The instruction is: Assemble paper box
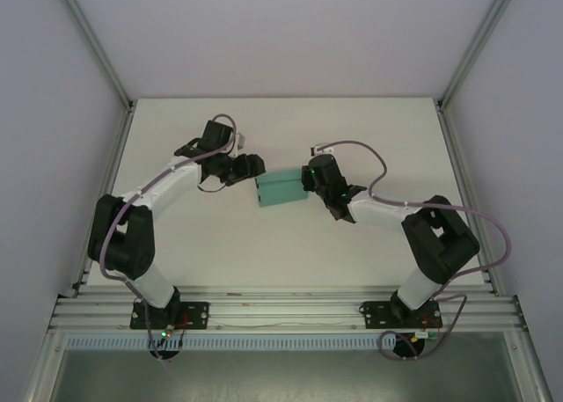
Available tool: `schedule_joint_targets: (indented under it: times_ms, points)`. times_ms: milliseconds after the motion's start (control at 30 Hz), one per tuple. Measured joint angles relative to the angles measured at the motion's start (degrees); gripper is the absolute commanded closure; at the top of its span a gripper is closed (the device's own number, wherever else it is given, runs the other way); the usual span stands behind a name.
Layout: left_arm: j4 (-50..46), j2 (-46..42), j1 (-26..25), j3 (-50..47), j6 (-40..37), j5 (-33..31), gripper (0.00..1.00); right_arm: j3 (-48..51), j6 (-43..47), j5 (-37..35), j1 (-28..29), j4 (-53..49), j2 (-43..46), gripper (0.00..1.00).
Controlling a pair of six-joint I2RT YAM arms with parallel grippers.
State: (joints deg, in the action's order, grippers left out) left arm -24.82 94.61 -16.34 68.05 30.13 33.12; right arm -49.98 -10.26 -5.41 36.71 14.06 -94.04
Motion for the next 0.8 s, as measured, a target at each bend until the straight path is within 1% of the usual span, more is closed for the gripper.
schedule_joint_targets:
  times_ms: [67, 133, 200, 267, 300, 333, 433, 467, 500, 533, 567, 633, 733, 767, 800]
  points:
    - [2.23, 0.7, 0.52, -2.67, 0.68, 1.53, 0.51, 0.17, -0.31, 0.0, 0.0, 0.52, -0.24, 0.78]
    - [6.21, 1.18, 1.49, -5.51, 2.27, 5.18, 0.6, 0.39, -0.63, 0.0, 0.0, 1.38, -0.81, 0.78]
    - [11.39, 1.09, 2.14, -7.89, 3.34, 8.28, 0.65, 0.83, -0.98, 0.0, -0.02, 2.84, -1.53, 0.8]
    - [18.18, 0.59, 2.62, -11.78, 4.85, 10.88, 0.77, 1.97, -1.25, -0.04, -0.02, 5.35, -1.75, 0.83]
    - [21.75, -0.09, 3.04, -14.23, 5.33, 11.8, 0.86, 3.13, -1.49, 0.02, 0.0, 7.52, -1.77, 0.85]
    - [25.62, -0.66, 3.32, -16.68, 5.86, 12.61, 0.9, 4.35, -1.62, 0.22, 0.02, 9.94, -1.84, 0.86]
    - [36.57, -0.85, 3.69, -22.67, 6.4, 14.71, 0.99, 8.57, -1.64, 0.85, 0.02, 18.78, -2.27, 0.86]
    - [39.65, -0.66, 3.72, -23.96, 6.36, 15.3, 1.0, 9.68, -1.6, 0.85, -0.02, 21.4, -2.6, 0.86]
    - [42.38, -0.17, 3.72, -24.81, 6.19, 15.67, 1.0, 10.86, -1.42, 0.81, -0.17, 24.24, -2.97, 0.92]
    - [44.76, 0.48, 3.72, -25.22, 6.03, 15.78, 1.0, 11.72, -1.22, 0.87, -0.26, 26.58, -3.3, 0.96]
    - [46.73, 1.22, 3.69, -25.42, 5.9, 15.8, 1.0, 12.48, -1.11, 0.83, -0.28, 28.63, -3.58, 0.98]
    - [49.92, 2.6, 3.69, -25.42, 5.84, 15.72, 1.0, 14.29, -1.07, 0.83, -0.48, 32.24, -3.74, 0.98]
    - [52.0, 3.23, 3.58, -25.4, 5.6, 15.13, 1.0, 14.95, -1.01, 0.85, -0.5, 32.98, -3.41, 0.97]
    - [52.02, 3.08, 3.52, -25.24, 5.29, 14.73, 1.0, 14.64, -0.98, 0.9, -0.5, 32.17, -3.13, 0.95]
    - [51.6, 2.95, 3.32, -24.98, 4.76, 14.27, 1.0, 14.05, -1.01, 0.92, -0.5, 31.01, -2.86, 0.91]
